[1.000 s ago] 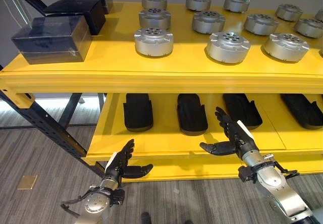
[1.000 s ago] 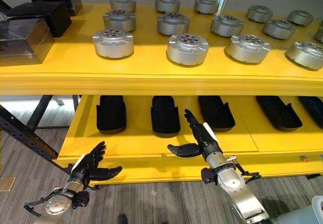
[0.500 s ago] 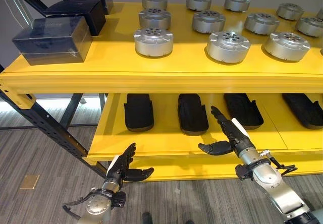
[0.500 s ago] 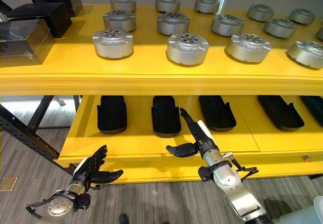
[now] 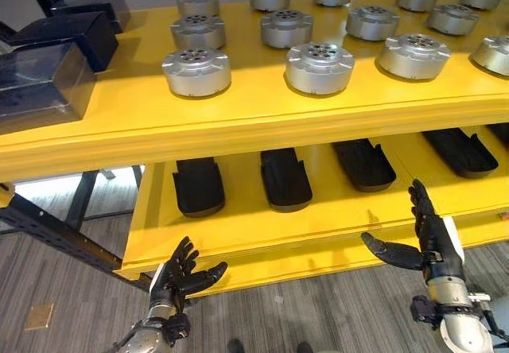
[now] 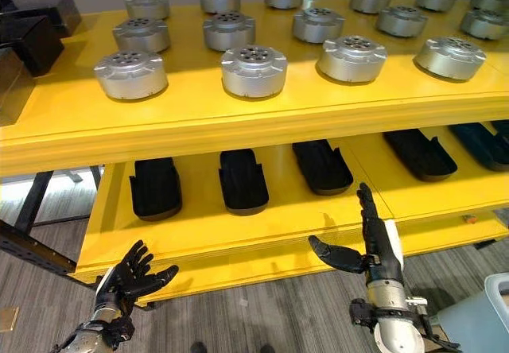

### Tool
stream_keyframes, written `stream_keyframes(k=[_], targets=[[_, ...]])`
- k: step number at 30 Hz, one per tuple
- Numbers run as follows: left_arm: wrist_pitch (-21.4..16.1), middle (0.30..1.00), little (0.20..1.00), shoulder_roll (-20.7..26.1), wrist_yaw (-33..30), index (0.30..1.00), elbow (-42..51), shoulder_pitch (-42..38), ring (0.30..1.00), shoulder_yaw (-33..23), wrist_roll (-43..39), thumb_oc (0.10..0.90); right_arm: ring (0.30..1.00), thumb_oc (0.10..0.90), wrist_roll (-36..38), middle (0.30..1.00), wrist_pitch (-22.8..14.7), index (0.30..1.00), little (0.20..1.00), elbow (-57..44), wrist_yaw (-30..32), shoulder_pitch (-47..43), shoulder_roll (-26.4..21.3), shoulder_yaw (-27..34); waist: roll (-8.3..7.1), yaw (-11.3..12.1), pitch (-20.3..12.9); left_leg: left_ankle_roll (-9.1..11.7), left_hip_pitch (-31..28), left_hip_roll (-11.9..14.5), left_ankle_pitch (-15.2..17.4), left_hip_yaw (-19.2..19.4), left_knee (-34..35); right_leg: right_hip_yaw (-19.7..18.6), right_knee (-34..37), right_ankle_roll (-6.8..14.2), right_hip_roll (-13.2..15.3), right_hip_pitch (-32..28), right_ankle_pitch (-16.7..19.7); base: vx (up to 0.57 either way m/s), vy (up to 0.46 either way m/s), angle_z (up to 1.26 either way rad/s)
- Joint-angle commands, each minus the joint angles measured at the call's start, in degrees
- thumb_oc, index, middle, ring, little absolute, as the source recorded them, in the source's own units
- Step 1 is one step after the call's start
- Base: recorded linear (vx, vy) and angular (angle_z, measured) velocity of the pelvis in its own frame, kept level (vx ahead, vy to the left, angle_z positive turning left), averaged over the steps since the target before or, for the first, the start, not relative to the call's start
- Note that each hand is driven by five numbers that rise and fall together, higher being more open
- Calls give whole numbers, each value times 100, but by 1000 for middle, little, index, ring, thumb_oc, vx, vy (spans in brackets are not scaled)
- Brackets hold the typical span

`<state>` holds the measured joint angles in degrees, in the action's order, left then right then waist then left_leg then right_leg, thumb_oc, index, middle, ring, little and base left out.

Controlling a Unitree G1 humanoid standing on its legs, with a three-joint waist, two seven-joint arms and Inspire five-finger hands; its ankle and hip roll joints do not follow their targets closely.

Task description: Move parts from the plastic box to the shelf.

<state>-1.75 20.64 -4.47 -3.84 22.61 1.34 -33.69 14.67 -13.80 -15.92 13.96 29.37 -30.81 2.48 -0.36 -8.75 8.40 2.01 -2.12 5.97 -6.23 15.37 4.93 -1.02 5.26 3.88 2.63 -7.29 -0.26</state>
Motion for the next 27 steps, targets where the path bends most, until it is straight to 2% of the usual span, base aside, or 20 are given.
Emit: stream_keyframes(k=[1,2,4,5,10,17,23,27], targets=[[-260,1000,1000,155,273,1000,-81,-299,1000,-101,-258,900,1000,900,459,1000,-866,1000,1000,-592,-195,-510,-107,395,-234,-84,-59,252,-518,468,513,69,7,621,-26,497,457,249,338,-10,14,-3],[-458,1000,1000,149,249,1000,-90,-268,1000,-116,-177,900,1000,900,599,1000,-857,1000,1000,-490,-225,-446,-106,405,-230,-102,-59,247,-520,468,514,83,7,608,-26,498,458,256,338,0,0,0],[-499,1000,1000,185,304,1000,-86,-220,1000,-145,-171,900,1000,900,722,1000,-887,1000,1000,-363,-359,-334,-80,454,-234,-123,-64,248,-523,464,516,86,7,594,-26,503,453,260,341,0,0,0],[-334,1000,1000,205,606,1000,-79,-184,1000,-156,-416,900,1000,900,768,1000,-926,1000,1000,-276,-491,-245,-84,460,-231,-136,-58,247,-523,462,512,95,7,587,-26,508,458,265,347,0,0,0],[-174,1000,1000,259,759,1000,23,-127,1000,-70,-603,900,1000,900,1155,1000,-817,1000,1000,-169,-699,-232,-112,356,-212,-136,-49,241,-517,455,512,87,7,583,-26,495,447,270,334,0,0,0],[-116,1000,1000,294,899,1000,45,-73,1000,66,-693,900,1000,900,1546,1000,-577,1000,1000,-22,-899,-249,-39,167,-206,-114,-87,252,-514,463,501,80,7,610,-26,497,443,260,326,0,0,0],[-49,1000,1000,329,943,1000,77,-75,1000,137,-733,900,1000,900,1821,1000,-70,1000,1000,165,-973,-270,20,0,-215,-103,-94,249,-519,462,499,81,7,626,-26,481,440,253,324,0,0,0],[-62,1000,1000,346,985,1000,71,-73,1000,143,-734,900,1000,900,1821,1000,-81,1000,1000,215,-998,-265,38,-49,-216,-101,-96,242,-524,459,504,87,7,631,-26,476,439,249,319,0,0,0]])
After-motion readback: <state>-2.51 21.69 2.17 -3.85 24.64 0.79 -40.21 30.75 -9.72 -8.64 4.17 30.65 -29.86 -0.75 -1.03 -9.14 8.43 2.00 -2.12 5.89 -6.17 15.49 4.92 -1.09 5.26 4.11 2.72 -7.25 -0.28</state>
